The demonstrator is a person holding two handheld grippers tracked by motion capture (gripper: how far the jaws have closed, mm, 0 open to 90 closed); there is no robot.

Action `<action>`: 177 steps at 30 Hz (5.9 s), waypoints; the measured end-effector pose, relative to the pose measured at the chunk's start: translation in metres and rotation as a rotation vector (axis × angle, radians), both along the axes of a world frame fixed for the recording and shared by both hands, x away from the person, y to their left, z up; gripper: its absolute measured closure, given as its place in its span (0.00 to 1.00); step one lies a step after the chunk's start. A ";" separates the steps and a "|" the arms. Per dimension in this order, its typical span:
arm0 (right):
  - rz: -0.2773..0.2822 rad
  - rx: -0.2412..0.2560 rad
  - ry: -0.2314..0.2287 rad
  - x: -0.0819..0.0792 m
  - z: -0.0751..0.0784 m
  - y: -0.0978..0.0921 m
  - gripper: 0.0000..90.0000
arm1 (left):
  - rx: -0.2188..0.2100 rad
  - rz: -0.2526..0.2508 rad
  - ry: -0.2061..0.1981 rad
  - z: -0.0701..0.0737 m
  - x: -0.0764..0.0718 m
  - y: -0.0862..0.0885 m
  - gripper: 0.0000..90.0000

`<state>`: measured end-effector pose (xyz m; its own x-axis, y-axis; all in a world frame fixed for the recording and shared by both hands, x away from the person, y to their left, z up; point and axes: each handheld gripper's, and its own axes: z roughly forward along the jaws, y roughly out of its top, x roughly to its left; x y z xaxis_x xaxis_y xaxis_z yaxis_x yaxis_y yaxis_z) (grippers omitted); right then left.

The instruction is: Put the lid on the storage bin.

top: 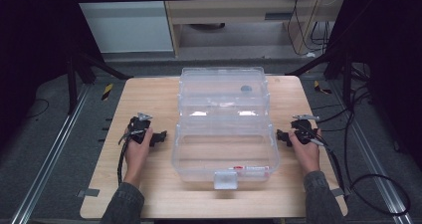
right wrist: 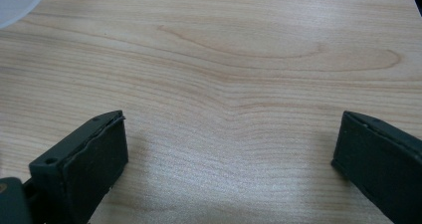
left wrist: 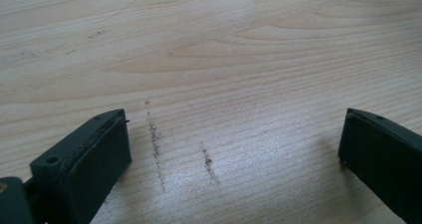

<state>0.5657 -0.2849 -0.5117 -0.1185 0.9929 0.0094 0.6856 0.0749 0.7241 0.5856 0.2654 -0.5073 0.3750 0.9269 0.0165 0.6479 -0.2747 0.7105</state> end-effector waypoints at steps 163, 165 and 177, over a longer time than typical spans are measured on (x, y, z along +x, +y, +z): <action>1.216 -0.749 0.150 -0.013 0.228 0.158 0.97 | 0.337 -0.908 0.158 0.101 -0.123 -0.134 0.87; 1.215 -0.744 0.130 -0.021 0.227 0.157 0.97 | 0.341 -0.911 0.155 0.101 -0.123 -0.134 0.87; 1.227 -0.779 0.101 -0.049 0.224 0.159 0.96 | 0.318 -0.886 0.168 0.099 -0.125 -0.134 0.86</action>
<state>0.5168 -0.1262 -0.2875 -0.9098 0.0272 -0.4141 -0.0529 0.9821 0.1807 0.4606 0.1317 -0.4083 0.9586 0.2665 0.1004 0.1986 -0.8783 0.4350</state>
